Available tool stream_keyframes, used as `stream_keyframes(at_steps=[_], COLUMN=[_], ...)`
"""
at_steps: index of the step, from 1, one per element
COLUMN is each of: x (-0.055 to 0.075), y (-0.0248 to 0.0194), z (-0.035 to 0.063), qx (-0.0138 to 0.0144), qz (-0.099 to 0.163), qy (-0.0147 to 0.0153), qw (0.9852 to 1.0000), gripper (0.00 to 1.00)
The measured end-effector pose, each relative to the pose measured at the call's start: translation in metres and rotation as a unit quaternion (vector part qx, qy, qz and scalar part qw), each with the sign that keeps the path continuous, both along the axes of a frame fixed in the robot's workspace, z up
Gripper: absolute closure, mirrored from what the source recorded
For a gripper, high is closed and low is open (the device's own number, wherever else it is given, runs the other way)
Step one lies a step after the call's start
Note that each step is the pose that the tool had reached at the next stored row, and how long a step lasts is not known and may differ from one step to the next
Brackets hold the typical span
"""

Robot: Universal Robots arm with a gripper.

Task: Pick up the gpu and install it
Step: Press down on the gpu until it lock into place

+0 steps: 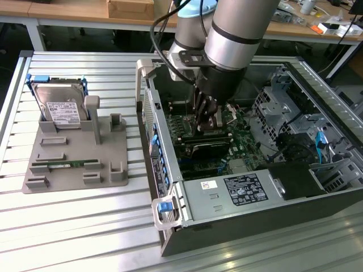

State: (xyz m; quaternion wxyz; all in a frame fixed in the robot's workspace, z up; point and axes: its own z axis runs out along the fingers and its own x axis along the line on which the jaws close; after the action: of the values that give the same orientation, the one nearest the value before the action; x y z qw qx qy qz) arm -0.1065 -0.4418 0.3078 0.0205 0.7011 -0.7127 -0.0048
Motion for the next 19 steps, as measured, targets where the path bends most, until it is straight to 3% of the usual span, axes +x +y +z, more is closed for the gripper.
stream_keyframes(at_steps=[4, 13, 19], x=[0.007, 0.008, 0.008], y=[0.0, 0.0, 0.0], z=[0.0067, 0.0235, 0.0252], qx=[0.0007, 0.0017, 0.0018], qz=[0.0, 0.0, 0.0], qy=[0.0001, 0.0001, 0.0001], qw=[1.0, 1.0, 1.0], gripper=[0.89, 0.89, 0.89])
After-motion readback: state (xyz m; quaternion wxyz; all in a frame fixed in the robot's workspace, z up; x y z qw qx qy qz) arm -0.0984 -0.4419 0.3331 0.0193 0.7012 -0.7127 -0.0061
